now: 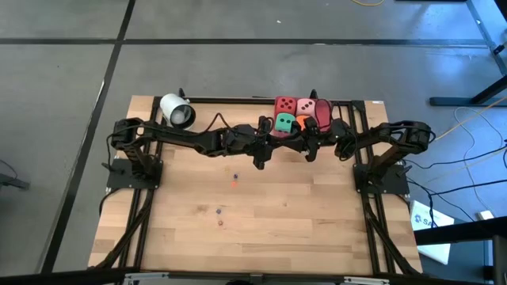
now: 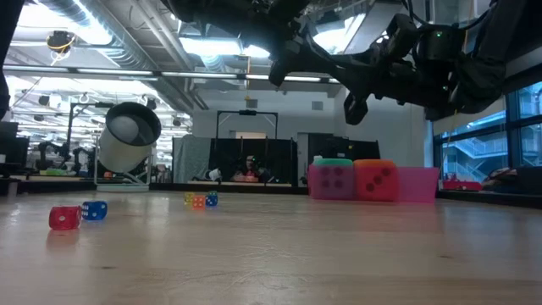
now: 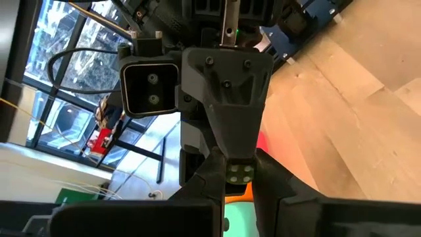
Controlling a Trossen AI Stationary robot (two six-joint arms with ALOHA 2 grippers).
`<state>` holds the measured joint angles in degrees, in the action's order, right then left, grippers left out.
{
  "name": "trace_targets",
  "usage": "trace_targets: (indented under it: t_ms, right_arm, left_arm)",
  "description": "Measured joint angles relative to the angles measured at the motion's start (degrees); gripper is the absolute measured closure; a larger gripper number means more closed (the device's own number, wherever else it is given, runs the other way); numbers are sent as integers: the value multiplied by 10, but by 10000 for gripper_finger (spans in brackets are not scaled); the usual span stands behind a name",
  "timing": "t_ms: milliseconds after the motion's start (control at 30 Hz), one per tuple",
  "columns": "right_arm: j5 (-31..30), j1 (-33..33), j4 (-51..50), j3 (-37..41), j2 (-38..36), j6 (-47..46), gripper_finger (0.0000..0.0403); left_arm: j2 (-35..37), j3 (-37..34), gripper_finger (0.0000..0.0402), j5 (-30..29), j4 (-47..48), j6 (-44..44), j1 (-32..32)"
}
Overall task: Pick & Place Dice
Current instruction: Put the small light green dice into the red bin
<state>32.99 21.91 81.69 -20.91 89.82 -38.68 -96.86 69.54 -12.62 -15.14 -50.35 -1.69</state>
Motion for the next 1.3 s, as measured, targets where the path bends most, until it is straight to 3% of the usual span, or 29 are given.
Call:
trace_targets:
  t_ms: [200, 500, 833, 1133, 1300]
  right_arm:
    - [-3, 0, 0, 0, 0, 11, 350]
    - [-3, 0, 2, -1, 0, 23, 350]
    - [7, 2, -17, -1, -1, 39, 350]
    - [24, 26, -45, -1, -22, 58, 350]
    - [8, 33, -150, -1, -83, 126, 350]
  left_arm:
    - [0, 0, 358, -2, -1, 8, 0]
    - [5, 0, 285, -2, 7, 33, 8]
    - [44, -1, 204, -80, 53, 57, 30]
    - [107, 0, 192, -60, 187, 156, 35]
    - [143, -16, 200, -19, 247, 221, 17]
